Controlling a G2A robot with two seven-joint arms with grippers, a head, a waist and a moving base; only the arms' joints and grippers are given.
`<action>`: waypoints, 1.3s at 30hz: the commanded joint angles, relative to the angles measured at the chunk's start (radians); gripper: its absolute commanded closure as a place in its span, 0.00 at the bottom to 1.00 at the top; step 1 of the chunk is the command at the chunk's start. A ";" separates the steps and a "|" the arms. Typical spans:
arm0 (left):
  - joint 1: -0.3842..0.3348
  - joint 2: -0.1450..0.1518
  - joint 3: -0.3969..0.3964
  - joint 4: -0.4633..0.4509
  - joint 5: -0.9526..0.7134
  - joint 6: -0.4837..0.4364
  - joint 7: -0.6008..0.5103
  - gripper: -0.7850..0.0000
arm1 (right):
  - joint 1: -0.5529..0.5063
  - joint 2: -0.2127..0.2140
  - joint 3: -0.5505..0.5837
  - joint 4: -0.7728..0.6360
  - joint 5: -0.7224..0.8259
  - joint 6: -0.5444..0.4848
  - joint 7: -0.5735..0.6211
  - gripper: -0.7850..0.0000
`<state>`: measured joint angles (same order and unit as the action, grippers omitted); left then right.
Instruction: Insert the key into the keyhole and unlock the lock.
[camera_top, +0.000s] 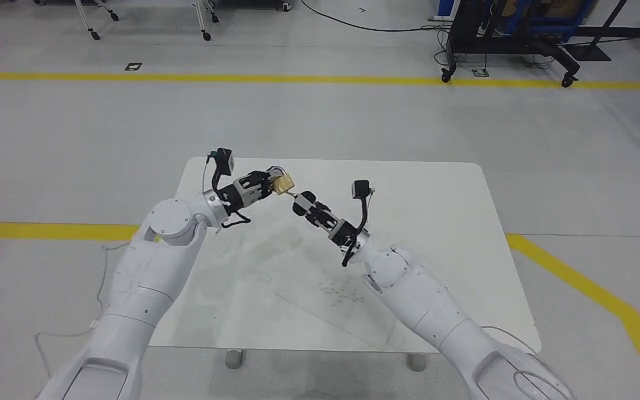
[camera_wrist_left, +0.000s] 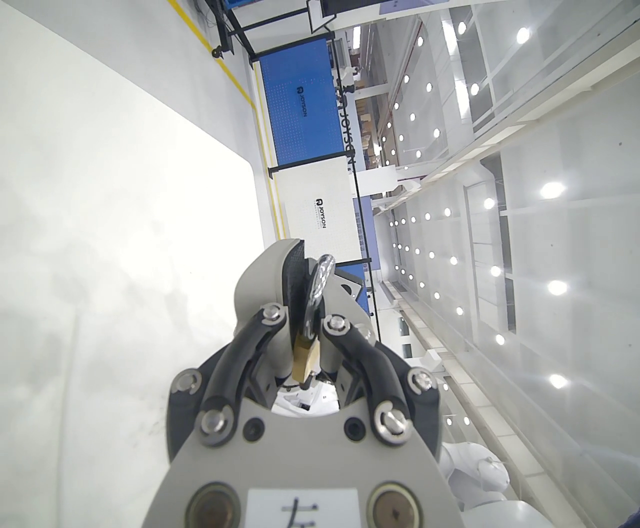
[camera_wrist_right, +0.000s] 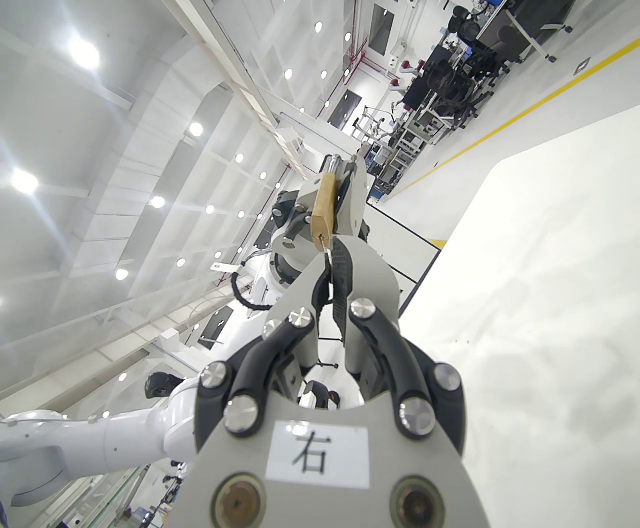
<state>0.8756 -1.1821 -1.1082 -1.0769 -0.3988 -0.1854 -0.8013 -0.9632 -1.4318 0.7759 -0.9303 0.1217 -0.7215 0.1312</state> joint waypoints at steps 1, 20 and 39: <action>0.007 0.000 -0.001 -0.012 0.004 0.006 0.005 1.00 | 0.002 -0.005 0.000 0.006 -0.022 0.005 -0.026 1.00; 0.045 0.002 -0.061 -0.022 -0.125 0.038 -0.044 1.00 | -0.002 -0.034 -0.022 0.034 -0.047 -0.028 -0.031 1.00; 0.166 -0.001 -0.093 -0.172 -0.047 -0.049 0.205 1.00 | -0.161 -0.088 -0.003 -0.071 0.015 -0.123 -0.354 1.00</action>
<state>1.0338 -1.1834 -1.2026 -1.2368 -0.4634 -0.2347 -0.6076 -1.1208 -1.5138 0.7775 -1.0032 0.1802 -0.8396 -0.1753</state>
